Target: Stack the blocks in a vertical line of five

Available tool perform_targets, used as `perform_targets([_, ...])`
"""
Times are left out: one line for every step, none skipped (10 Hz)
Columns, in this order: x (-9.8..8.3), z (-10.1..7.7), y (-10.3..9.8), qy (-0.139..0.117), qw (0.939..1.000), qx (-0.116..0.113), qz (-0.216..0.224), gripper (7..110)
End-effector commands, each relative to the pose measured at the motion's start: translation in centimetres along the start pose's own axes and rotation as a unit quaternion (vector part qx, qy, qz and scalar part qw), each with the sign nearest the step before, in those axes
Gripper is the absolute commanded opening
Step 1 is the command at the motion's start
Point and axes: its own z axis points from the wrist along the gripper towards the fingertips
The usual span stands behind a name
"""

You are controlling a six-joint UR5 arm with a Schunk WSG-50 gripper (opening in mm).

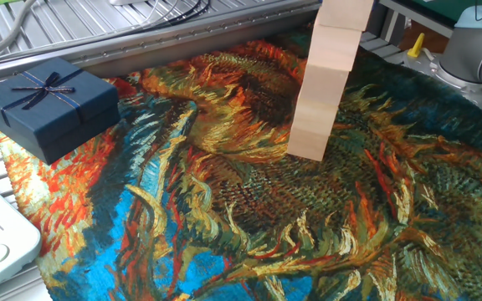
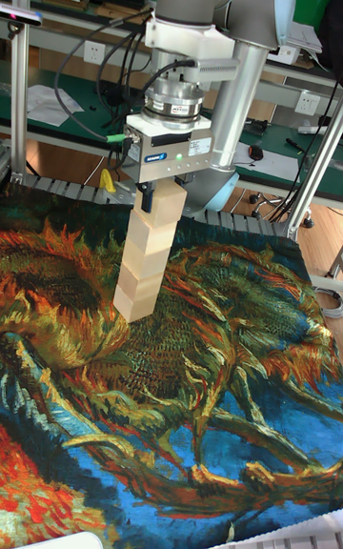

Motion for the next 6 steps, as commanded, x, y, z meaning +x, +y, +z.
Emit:
perform_targets([-0.04,-0.68,0.23,-0.003,1.0000,-0.003,0.003,7])
perform_targets([-0.03,-0.73,0.28,-0.003,1.0000,-0.003,0.004,7])
perform_targets([0.02,-0.72,0.21,-0.003,1.0000,-0.002,0.005,7])
perform_targets([0.05,-0.71,0.17,-0.002,1.0000,-0.002,0.005,7])
perform_targets([0.03,-0.66,0.15,-0.003,1.0000,-0.002,0.008,7])
perform_targets([-0.07,-0.55,0.15,-0.003,1.0000,-0.003,0.008,7])
